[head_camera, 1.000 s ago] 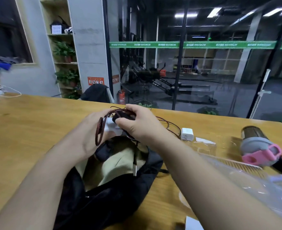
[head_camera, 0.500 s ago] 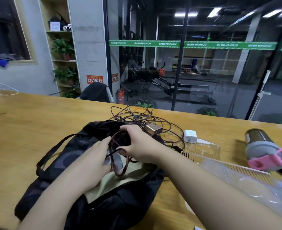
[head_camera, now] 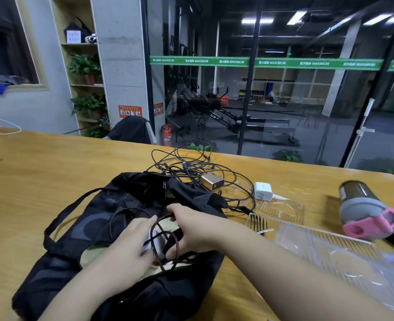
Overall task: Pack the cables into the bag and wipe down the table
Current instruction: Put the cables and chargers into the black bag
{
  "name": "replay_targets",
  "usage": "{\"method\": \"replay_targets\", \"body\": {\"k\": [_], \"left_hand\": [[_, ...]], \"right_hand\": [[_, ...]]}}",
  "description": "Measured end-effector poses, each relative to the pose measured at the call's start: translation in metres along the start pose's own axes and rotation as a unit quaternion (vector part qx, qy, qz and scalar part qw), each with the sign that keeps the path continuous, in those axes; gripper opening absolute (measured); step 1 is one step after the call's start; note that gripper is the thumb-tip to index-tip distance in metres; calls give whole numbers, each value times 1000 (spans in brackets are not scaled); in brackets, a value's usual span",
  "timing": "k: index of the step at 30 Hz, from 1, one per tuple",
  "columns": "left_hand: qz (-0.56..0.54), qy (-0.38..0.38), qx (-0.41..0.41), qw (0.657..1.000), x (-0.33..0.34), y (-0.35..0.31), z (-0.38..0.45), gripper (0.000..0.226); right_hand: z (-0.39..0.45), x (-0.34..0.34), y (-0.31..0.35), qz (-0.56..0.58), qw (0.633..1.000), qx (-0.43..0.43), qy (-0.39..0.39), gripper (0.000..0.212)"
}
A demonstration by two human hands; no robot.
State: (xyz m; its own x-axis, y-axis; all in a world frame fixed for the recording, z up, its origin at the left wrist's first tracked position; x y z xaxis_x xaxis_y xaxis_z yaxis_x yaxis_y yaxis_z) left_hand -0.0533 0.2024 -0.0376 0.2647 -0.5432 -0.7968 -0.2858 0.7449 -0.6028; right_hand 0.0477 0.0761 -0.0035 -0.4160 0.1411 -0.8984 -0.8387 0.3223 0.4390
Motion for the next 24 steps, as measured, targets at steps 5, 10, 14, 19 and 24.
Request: {"method": "replay_targets", "body": {"k": [5,10,14,19,24], "left_hand": [[-115,49,-28,992,3,3,3,55],[-88,-25,-16,996,-2,-11,3,61],[-32,-11,12,999,-4,-25,4,69],[66,-19,-2,998,8,-29,11,57],[130,36,-38,990,26,-23,13,53]], "right_hand": [[-8,-17,3,-75,997,-3,4,98],[-22,-38,-1,-212,977,32,-1,44],[-26,-39,-6,-210,974,84,-7,13],[-26,-43,-9,-173,979,91,-55,10],[-31,-52,-8,-135,983,63,-103,27]]}}
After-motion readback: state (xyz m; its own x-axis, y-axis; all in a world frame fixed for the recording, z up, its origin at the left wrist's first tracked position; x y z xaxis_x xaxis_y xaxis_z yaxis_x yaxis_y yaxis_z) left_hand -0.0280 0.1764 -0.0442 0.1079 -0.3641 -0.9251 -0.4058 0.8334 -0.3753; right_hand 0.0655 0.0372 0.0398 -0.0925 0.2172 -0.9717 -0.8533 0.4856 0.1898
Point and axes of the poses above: each hand's wrist, its own z-axis towards the middle knuckle, its own x-axis out of the palm, y = z × x, the point moved 2 cm from there along z, towards the middle knuckle, and after that the axes turned 15 degrees about -x, right-handed, at the moved point
